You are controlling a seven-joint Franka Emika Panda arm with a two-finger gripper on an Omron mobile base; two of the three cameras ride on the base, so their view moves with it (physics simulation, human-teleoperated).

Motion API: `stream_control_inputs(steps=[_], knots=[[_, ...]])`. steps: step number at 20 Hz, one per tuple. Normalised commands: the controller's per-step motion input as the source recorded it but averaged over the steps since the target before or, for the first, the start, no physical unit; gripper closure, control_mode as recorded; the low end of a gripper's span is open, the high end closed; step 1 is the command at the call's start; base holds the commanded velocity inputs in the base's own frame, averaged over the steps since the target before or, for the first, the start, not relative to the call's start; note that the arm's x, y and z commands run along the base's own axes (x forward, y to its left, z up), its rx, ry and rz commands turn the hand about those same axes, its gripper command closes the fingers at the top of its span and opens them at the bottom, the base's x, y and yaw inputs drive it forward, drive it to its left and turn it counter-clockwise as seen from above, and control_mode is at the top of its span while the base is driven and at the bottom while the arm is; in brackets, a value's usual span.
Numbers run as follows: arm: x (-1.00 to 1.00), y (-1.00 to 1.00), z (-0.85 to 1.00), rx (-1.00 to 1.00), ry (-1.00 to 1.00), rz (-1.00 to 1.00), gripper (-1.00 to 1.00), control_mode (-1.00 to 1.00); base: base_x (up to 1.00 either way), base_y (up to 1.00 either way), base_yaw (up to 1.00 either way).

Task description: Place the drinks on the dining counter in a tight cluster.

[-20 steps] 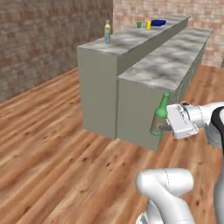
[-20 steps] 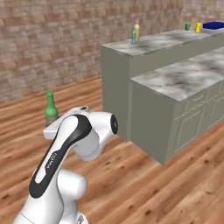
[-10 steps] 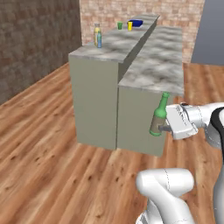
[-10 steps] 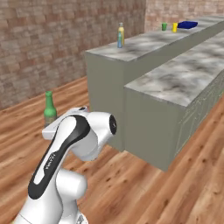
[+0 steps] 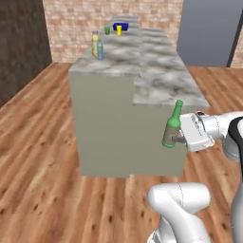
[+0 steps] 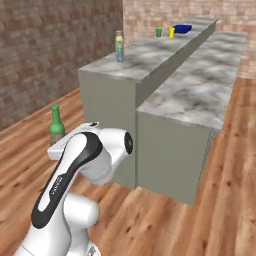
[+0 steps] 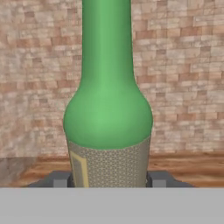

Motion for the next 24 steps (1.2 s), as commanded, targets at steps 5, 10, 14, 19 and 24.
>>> stream_control_inputs(steps=[5, 10, 14, 19, 24], knots=[[0.0, 0.0, 0.0, 0.0, 0.0, 0.0, 1.0, 1.0, 0.97, 1.0, -0.45], [0.0, 0.0, 0.0, 0.0, 0.0, 0.0, 1.0, 1.0, 0.94, 1.0, -0.45], [0.0, 0.0, 0.0, 0.0, 0.0, 0.0, 1.0, 1.0, 0.55, 1.0, -0.46], [0.0, 0.0, 0.0, 0.0, 0.0, 0.0, 1.0, 1.0, 0.25, 1.0, -0.5], [0.0, 0.0, 0.0, 0.0, 0.0, 0.0, 1.0, 1.0, 0.2, 0.89, -0.67]])
